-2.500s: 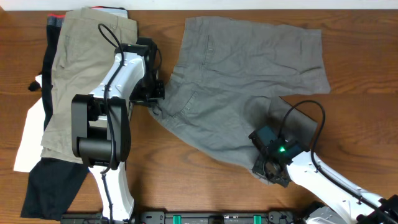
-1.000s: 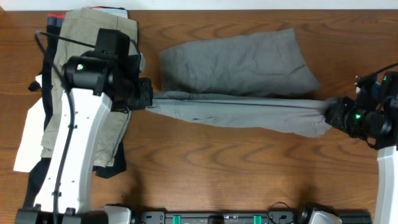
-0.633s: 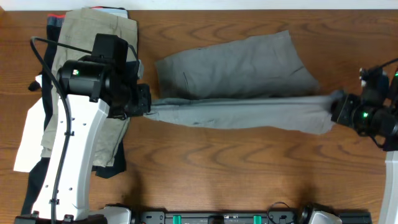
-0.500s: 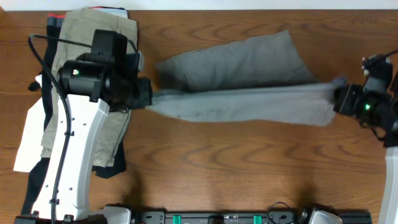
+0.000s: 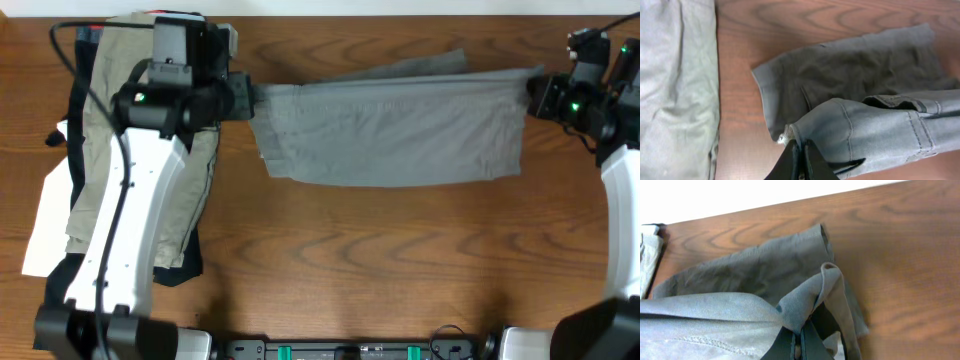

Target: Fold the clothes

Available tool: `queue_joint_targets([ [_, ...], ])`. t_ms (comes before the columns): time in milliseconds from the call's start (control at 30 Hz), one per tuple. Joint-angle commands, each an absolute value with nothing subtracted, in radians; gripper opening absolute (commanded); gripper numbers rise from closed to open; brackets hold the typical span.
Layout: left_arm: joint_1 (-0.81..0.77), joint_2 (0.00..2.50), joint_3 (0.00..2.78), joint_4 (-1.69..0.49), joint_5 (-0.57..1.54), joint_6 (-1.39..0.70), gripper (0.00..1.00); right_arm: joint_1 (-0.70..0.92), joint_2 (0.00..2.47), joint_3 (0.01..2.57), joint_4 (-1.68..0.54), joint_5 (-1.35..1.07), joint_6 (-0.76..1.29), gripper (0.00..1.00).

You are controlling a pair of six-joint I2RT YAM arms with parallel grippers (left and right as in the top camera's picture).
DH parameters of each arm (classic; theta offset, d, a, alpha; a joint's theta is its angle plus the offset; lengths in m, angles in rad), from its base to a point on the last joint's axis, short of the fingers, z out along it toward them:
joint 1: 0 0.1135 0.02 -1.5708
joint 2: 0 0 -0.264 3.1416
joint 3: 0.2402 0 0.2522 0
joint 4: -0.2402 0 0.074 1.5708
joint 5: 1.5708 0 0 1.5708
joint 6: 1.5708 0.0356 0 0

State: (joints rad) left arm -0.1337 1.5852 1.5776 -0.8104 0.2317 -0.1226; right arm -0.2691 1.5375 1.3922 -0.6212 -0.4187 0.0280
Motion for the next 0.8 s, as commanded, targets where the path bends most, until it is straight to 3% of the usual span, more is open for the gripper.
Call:
queue_joint_targets([
  [0,-0.108,1.639,1.575,-0.760,0.119,-0.102,0.06,-0.264,1.586,1.412,-0.558,-0.330,0.013,0.01],
  [767,-0.108,1.936,1.575,-0.230,0.076,-0.102,0.06,-0.141,1.974,1.412,-0.016,-0.307,0.030,0.01],
])
